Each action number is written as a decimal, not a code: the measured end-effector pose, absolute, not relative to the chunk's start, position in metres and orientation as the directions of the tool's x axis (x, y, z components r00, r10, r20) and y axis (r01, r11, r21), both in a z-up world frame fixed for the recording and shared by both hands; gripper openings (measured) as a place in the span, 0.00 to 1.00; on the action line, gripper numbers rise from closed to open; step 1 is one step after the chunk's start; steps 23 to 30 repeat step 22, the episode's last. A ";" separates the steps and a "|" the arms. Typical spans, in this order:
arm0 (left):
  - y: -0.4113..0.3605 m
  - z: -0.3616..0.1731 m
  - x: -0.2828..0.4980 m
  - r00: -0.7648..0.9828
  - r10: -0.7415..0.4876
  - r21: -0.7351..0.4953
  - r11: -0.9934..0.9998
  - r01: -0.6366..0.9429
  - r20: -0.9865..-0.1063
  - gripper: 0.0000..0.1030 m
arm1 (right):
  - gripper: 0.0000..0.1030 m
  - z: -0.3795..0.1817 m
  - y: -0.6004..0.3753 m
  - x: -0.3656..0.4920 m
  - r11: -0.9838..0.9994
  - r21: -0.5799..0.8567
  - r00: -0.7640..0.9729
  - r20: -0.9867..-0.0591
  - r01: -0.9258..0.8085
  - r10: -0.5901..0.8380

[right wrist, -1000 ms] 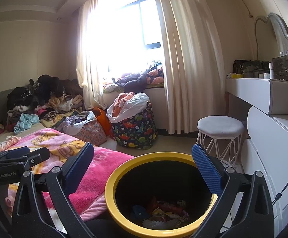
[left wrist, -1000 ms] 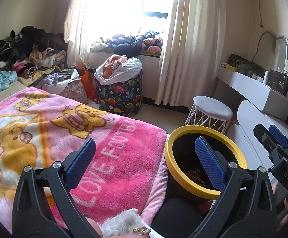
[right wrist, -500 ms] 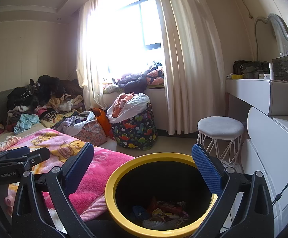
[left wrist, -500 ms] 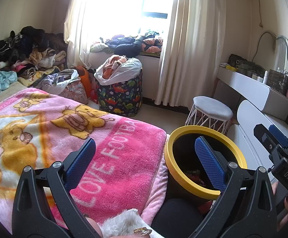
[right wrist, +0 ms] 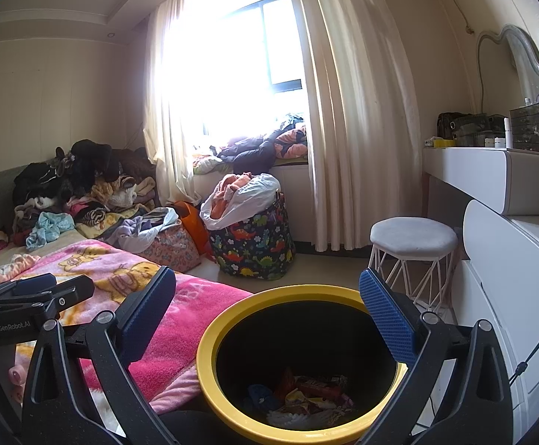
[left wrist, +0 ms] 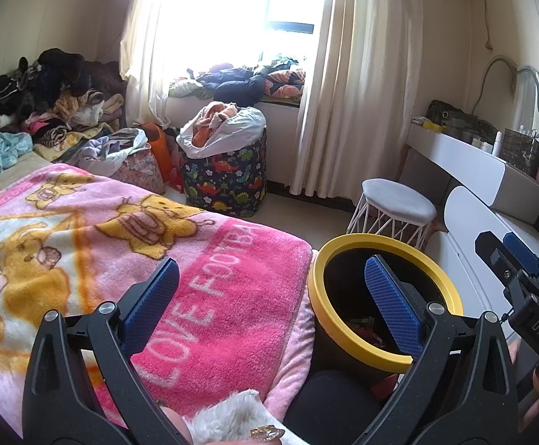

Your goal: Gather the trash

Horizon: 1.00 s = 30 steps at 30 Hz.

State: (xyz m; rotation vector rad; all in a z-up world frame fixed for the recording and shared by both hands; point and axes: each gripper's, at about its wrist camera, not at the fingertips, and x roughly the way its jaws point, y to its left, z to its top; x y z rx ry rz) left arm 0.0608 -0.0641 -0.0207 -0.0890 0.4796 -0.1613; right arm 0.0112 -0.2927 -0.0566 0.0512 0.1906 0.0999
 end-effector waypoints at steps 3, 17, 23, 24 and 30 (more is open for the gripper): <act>-0.064 -0.021 0.060 0.875 -0.173 -0.123 0.984 0.131 -0.451 0.89 | 0.94 -0.057 -0.293 0.011 0.994 0.060 0.977 -0.188 -0.095 0.105; 0.086 -0.035 0.037 0.808 0.160 -0.150 0.945 -0.292 -0.567 0.89 | 0.94 -0.020 -0.132 0.052 0.812 0.042 0.764 -0.313 -0.582 0.564; 0.225 -0.069 -0.012 0.580 0.513 -0.037 0.728 -0.684 -0.632 0.89 | 0.94 -0.068 0.030 0.064 0.544 0.100 0.409 -0.551 -0.833 0.727; 0.225 -0.069 -0.012 0.580 0.513 -0.037 0.728 -0.684 -0.632 0.89 | 0.94 -0.068 0.030 0.064 0.544 0.100 0.409 -0.551 -0.833 0.727; 0.225 -0.069 -0.012 0.580 0.513 -0.037 0.728 -0.684 -0.632 0.89 | 0.94 -0.068 0.030 0.064 0.544 0.100 0.409 -0.551 -0.833 0.727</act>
